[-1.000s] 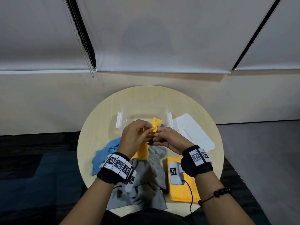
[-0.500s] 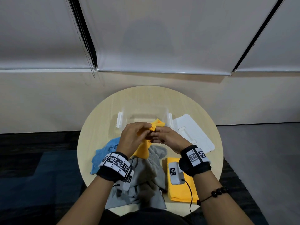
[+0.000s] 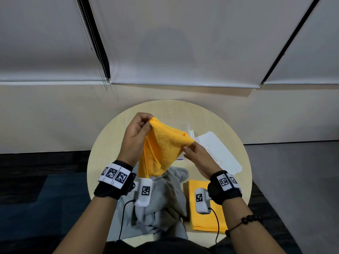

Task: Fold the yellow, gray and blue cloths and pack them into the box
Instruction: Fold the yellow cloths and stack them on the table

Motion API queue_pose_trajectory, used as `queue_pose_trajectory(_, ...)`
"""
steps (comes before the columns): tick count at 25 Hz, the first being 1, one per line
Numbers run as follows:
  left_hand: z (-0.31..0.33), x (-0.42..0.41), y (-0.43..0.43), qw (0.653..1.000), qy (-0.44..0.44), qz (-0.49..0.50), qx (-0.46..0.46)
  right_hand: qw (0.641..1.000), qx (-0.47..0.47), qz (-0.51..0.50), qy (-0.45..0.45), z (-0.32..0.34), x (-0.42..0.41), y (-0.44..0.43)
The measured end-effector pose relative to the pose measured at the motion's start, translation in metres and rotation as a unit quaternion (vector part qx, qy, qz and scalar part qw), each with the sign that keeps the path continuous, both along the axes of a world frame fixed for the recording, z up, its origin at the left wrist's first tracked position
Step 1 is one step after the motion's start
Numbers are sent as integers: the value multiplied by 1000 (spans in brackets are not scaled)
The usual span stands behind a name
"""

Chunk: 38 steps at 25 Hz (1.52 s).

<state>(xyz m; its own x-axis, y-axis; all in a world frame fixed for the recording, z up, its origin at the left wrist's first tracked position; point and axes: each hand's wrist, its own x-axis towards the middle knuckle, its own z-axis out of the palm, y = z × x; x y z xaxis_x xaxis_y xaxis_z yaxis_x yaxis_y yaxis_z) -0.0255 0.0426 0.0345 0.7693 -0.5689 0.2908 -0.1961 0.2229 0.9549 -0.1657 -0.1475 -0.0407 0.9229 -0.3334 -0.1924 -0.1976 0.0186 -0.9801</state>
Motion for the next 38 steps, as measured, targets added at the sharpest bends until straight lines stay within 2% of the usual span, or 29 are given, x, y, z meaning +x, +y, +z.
queue_pose_trajectory(3,-1,12,5,998,47,27,-17,994,59,-23,-90,14,3,-4)
queue_pose_trajectory(6,-18,24,9,983,140,121,-17,990,83,-7,-112,36,5,-6)
queue_pose_trajectory(9,-37,30,4,955,211,199,59,993,45,-11,-113,45,8,-2)
queue_pose_trajectory(13,-48,24,-4,940,218,202,168,994,16,-30,-104,48,12,6)
queue_pose_trajectory(15,-48,14,-4,945,184,199,182,994,-22,-47,-93,47,13,7)
queue_pose_trajectory(16,-46,8,-3,957,127,185,184,994,-53,-49,-84,46,14,8)
queue_pose_trajectory(18,-38,-4,-6,978,-26,84,190,991,-107,-41,-70,44,16,9)
queue_pose_trajectory(20,-31,-12,-14,972,-126,-11,197,990,-120,-24,-66,42,16,12)
queue_pose_trajectory(21,-29,-14,-18,968,-153,-21,198,991,-117,-17,-69,42,15,14)
queue_pose_trajectory(25,-25,-14,-24,961,-195,13,199,987,-147,-2,-57,41,10,14)
queue_pose_trajectory(29,-14,-4,-20,968,-186,94,142,956,-292,33,23,29,-3,-3)
queue_pose_trajectory(31,-11,0,-21,962,-203,111,148,963,-267,-4,34,21,-14,-9)
queue_pose_trajectory(34,-20,-4,-26,955,-196,142,171,983,-151,-108,2,17,-27,-13)
queue_pose_trajectory(36,-30,-12,-33,948,-186,172,191,981,-83,-171,-30,20,-31,-11)
queue_pose_trajectory(38,-43,-22,-42,946,-174,182,204,970,-100,-219,-38,21,-34,-8)
